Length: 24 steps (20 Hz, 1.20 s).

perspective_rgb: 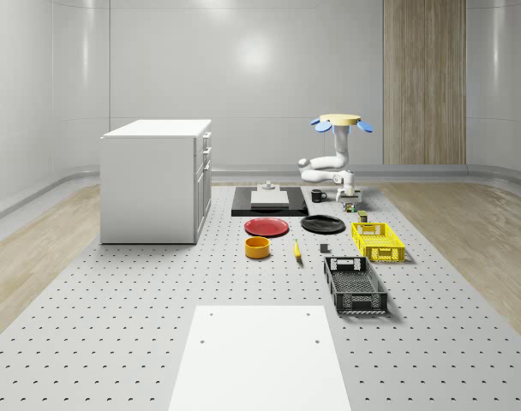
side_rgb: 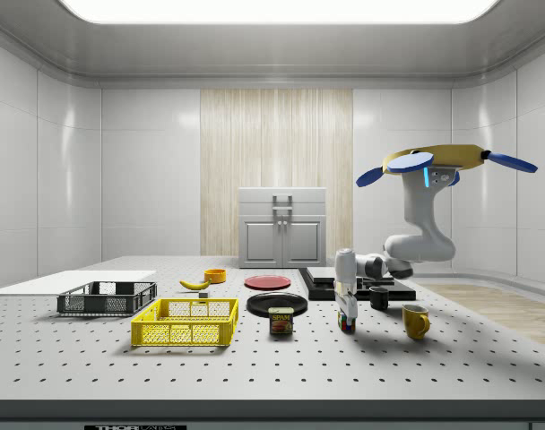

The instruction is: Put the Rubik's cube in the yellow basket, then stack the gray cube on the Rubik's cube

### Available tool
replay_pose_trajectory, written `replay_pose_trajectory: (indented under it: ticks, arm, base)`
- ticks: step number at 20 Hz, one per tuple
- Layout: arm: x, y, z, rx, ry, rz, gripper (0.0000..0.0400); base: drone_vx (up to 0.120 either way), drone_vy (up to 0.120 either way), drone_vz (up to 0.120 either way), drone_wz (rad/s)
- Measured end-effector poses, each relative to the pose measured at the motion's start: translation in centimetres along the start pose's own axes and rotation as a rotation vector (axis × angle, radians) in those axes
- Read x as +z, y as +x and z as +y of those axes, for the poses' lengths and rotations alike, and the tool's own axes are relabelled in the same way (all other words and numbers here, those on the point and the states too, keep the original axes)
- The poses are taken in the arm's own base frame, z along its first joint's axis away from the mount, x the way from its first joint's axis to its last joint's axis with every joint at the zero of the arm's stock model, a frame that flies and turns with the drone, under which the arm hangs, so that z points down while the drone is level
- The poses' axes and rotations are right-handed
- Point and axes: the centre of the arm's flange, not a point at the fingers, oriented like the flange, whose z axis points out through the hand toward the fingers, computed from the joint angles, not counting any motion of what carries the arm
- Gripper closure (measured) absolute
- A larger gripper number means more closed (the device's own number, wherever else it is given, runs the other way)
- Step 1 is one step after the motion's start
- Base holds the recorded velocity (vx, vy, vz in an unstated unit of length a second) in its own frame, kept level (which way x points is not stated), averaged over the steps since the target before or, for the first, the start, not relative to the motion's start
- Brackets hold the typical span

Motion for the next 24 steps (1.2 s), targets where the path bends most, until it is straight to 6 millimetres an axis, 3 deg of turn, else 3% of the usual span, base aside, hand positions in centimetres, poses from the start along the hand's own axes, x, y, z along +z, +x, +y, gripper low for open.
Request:
replay_pose_trajectory:
  ticks: [2,9,16,19,24]
  arm:
    - [-0.5,0.0,0.0,0.001,0.000,-0.001,0.0073]
    - [-2.4,0.0,0.0,0.000,0.002,-0.003,0.0078]
    - [-2.9,0.0,0.0,0.000,0.002,-0.004,0.0079]
    - [-3.0,0.0,0.0,0.000,0.003,-0.004,0.0079]
    - [-3.0,0.0,0.0,0.000,0.003,-0.005,0.0079]
  base:
    - [0.000,0.000,0.000,0.000]
    - [0.006,0.000,0.120,0.000]
    - [0.120,0.000,0.120,0.000]
    - [0.120,0.013,0.013,0.000]
    - [0.120,0.120,0.000,0.000]
